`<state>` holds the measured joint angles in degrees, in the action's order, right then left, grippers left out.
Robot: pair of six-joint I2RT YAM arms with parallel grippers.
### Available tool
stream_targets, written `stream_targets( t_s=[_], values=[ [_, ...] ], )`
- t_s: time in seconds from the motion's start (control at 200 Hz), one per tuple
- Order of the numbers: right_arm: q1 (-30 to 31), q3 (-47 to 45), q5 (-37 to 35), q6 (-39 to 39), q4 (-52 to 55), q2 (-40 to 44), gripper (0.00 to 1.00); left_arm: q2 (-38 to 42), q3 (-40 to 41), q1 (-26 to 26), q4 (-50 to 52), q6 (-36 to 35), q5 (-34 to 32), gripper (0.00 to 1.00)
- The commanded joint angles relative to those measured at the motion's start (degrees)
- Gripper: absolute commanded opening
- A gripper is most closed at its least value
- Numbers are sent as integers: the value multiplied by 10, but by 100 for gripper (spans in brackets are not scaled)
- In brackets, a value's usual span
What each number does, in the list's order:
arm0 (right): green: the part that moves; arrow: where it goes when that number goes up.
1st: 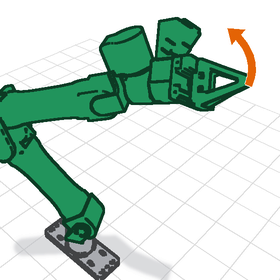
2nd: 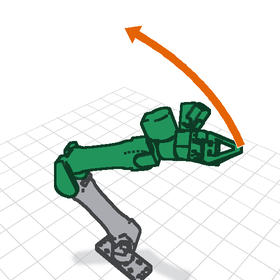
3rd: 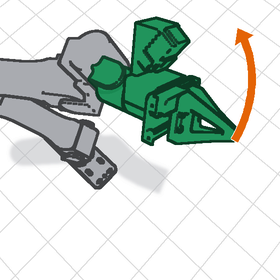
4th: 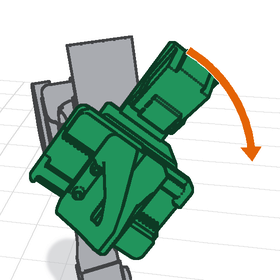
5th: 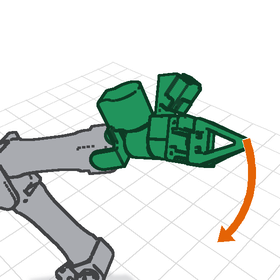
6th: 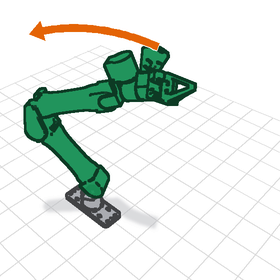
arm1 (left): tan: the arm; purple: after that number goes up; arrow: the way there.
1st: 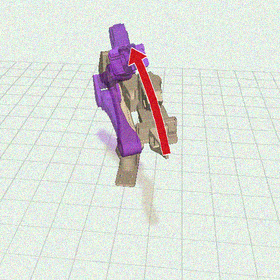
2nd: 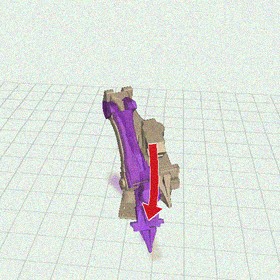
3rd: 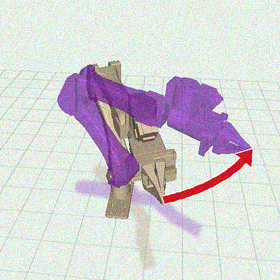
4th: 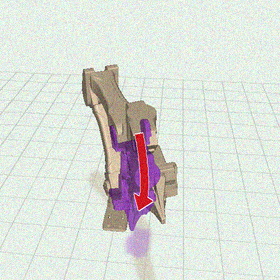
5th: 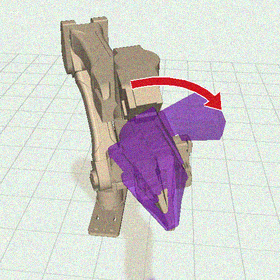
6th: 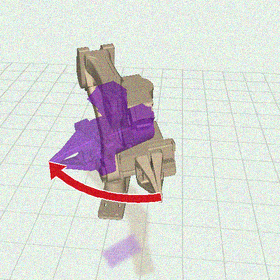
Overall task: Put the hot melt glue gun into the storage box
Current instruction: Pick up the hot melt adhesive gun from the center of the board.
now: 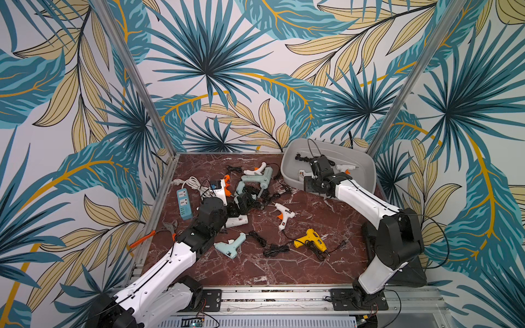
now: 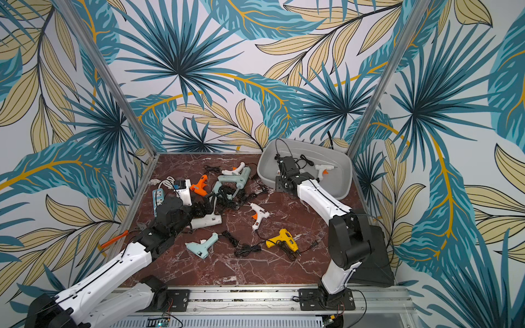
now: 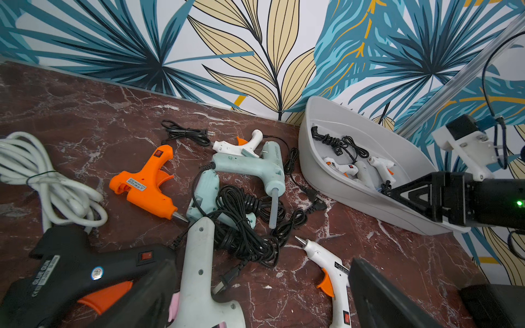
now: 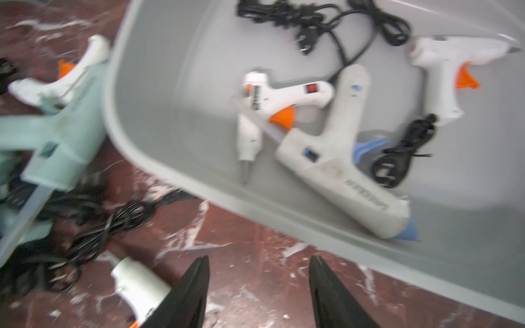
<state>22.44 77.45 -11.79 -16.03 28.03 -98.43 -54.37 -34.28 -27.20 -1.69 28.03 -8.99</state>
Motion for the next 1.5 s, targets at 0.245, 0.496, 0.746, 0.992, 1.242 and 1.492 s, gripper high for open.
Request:
stream_targets(
  t_s=[0.245,0.496,0.746,0.992,1.242,1.492],
  values=[
    [87,88,80,103,92,-123,68,-2,11,20,-25,19,14,100],
    [94,132,124,156,150,-193,67,-3,16,32,-30,26,27,100],
    [103,146,115,171,164,-222,66,-11,16,37,-37,33,40,100],
    [103,176,84,161,167,-256,62,-10,13,38,-35,32,45,100],
    [103,205,65,146,179,-278,51,-8,13,42,-32,31,46,100],
    [103,202,45,144,184,-281,39,-8,15,43,-34,32,49,100]
  ],
)
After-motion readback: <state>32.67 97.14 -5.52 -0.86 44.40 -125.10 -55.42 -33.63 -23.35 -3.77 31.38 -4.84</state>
